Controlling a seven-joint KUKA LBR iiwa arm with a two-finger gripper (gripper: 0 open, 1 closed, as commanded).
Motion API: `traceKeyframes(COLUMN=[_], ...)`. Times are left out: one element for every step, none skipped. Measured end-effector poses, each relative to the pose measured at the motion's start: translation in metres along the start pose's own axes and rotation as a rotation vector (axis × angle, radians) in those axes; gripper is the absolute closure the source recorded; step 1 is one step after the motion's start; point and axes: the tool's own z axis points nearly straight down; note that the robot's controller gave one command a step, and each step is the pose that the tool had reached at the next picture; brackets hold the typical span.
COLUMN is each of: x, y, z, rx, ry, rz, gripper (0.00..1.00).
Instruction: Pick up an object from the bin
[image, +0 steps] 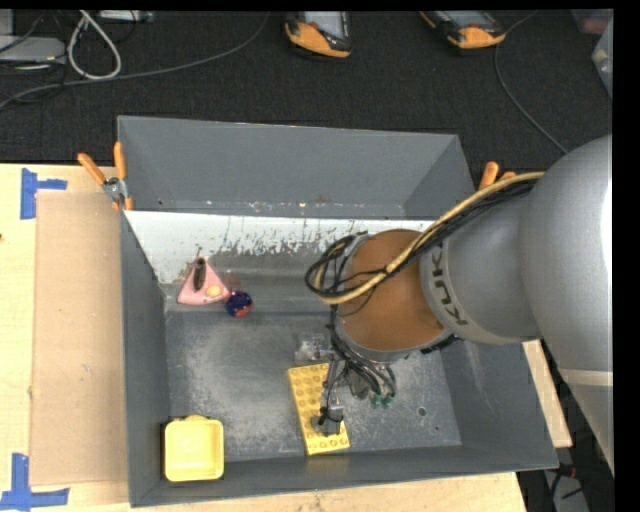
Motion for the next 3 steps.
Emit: traceKeyframes(x=[0.000, 0.006, 0.006], y=[0.000, 0.026, 0.026], z=[0.000, -0.044, -0.044], rx=[0.000, -0.001, -0.001], ry=[0.000, 0.000, 0.000], rz=[0.000, -0.221, -0.221], gripper=[1.00, 1.00, 1.00])
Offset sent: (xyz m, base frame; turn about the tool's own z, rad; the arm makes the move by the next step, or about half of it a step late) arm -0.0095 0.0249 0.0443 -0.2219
